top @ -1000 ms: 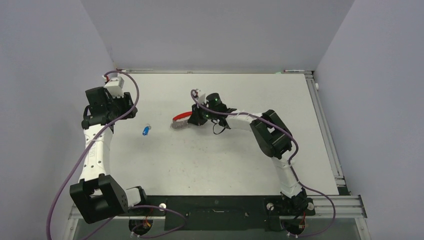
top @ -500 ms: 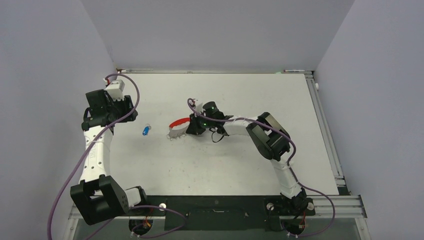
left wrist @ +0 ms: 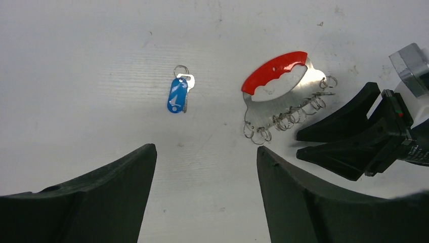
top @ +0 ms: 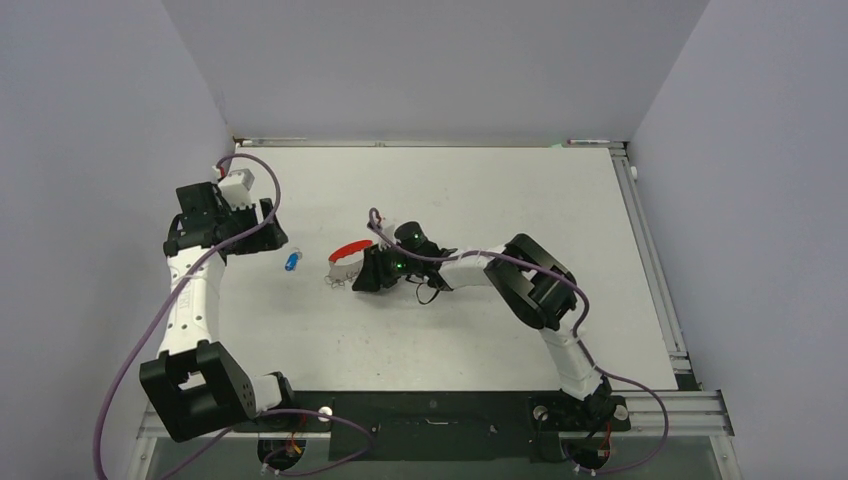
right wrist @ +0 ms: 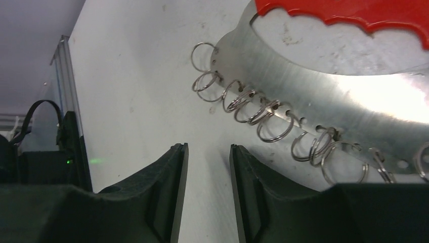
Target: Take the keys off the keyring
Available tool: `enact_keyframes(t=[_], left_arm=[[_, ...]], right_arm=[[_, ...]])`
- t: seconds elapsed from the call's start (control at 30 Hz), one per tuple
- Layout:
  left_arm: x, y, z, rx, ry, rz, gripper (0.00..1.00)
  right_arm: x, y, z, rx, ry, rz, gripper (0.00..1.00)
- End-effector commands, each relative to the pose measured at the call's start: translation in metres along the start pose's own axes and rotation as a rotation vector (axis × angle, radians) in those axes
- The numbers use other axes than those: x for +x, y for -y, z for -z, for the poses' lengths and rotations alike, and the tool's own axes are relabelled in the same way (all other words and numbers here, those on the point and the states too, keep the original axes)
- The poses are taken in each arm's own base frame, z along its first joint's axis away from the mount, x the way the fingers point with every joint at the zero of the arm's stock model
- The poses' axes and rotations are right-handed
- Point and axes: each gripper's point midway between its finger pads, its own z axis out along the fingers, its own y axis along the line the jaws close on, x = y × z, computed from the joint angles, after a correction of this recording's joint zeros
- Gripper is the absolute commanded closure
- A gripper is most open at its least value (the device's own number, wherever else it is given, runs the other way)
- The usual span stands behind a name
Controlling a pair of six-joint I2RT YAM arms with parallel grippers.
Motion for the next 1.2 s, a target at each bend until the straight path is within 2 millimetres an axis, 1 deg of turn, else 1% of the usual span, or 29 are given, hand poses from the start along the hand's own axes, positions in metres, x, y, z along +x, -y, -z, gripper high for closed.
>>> enact_keyframes(t=[0.0,0.03,0.07,0.13,0.2,0.3,0.33,0.4,0.5,0.53,0.57,0.6,0.7,0.73,0.8,0.83,0.9,0.93,1.0,1.07,1.17], left_arm=[[-0.005,0.019,0.007,0.11,-0.048,0.007,0.24],[-0.007,0.022,0.008,0.13,-0.056,0.003,0.16],[-0.007,0.026,0.008,0.148,-0.071,0.003,0.1],[-0.01,0.03,0.006,0.162,-0.091,-0.002,0.03],[-0.013,0.037,0.004,0.176,-0.114,-0.03,0.04],[-0.021,0.046,-0.001,0.175,-0.136,-0.088,0.04],[-0.026,0.05,-0.002,0.177,-0.138,-0.105,0.04],[-0.034,0.059,-0.005,0.19,-0.149,-0.136,0.04],[-0.053,0.069,-0.009,0.187,-0.148,-0.153,0.04],[-0.059,0.069,-0.015,0.17,-0.155,-0.149,0.04],[-0.071,0.071,-0.016,0.158,-0.149,-0.146,0.04],[-0.077,0.071,-0.019,0.15,-0.16,-0.143,0.04],[-0.102,0.068,-0.027,0.104,-0.152,-0.113,0.04],[-0.109,0.066,-0.031,0.088,-0.146,-0.103,0.04],[-0.119,0.059,-0.037,0.043,-0.132,-0.075,0.04],[-0.121,0.058,-0.039,0.027,-0.129,-0.051,0.04],[-0.12,0.054,-0.043,-0.007,-0.133,-0.026,0.04],[-0.116,0.051,-0.045,-0.026,-0.137,-0.015,0.04],[-0.102,0.048,-0.049,-0.037,-0.166,0.001,0.04],[-0.082,0.046,-0.051,-0.04,-0.2,0.012,0.04],[-0.054,0.047,-0.051,-0.022,-0.238,0.024,0.04]], right_arm=[[-0.051,-0.072,0.033,-0.231,0.087,0.072,0.6],[-0.058,-0.076,0.04,-0.241,0.098,0.098,0.57],[-0.066,-0.081,0.048,-0.249,0.108,0.124,0.55],[-0.081,-0.085,0.064,-0.241,0.121,0.183,0.5],[-0.094,-0.087,0.082,-0.225,0.13,0.247,0.45],[-0.11,-0.083,0.109,-0.176,0.138,0.302,0.33],[-0.118,-0.078,0.119,-0.154,0.149,0.31,0.29],[-0.133,-0.069,0.14,-0.103,0.169,0.339,0.18],[-0.16,-0.056,0.178,-0.012,0.218,0.36,0.04],[-0.166,-0.049,0.191,0.026,0.227,0.357,0.03],[-0.172,-0.042,0.204,0.06,0.24,0.358,0.08],[-0.178,-0.034,0.217,0.094,0.252,0.357,0.1],[-0.187,-0.003,0.257,0.209,0.281,0.336,0.1],[-0.186,0.009,0.269,0.244,0.283,0.327,0.1],[-0.183,0.038,0.298,0.334,0.291,0.279,0.1],[-0.178,0.052,0.311,0.368,0.296,0.248,0.1],[-0.165,0.083,0.341,0.443,0.311,0.172,0.1],[-0.158,0.1,0.36,0.487,0.325,0.131,0.1],[-0.136,0.125,0.384,0.562,0.31,0.089,0.1],[-0.112,0.146,0.406,0.623,0.298,0.048,0.1],[-0.083,0.164,0.426,0.676,0.286,0.001,0.1]])
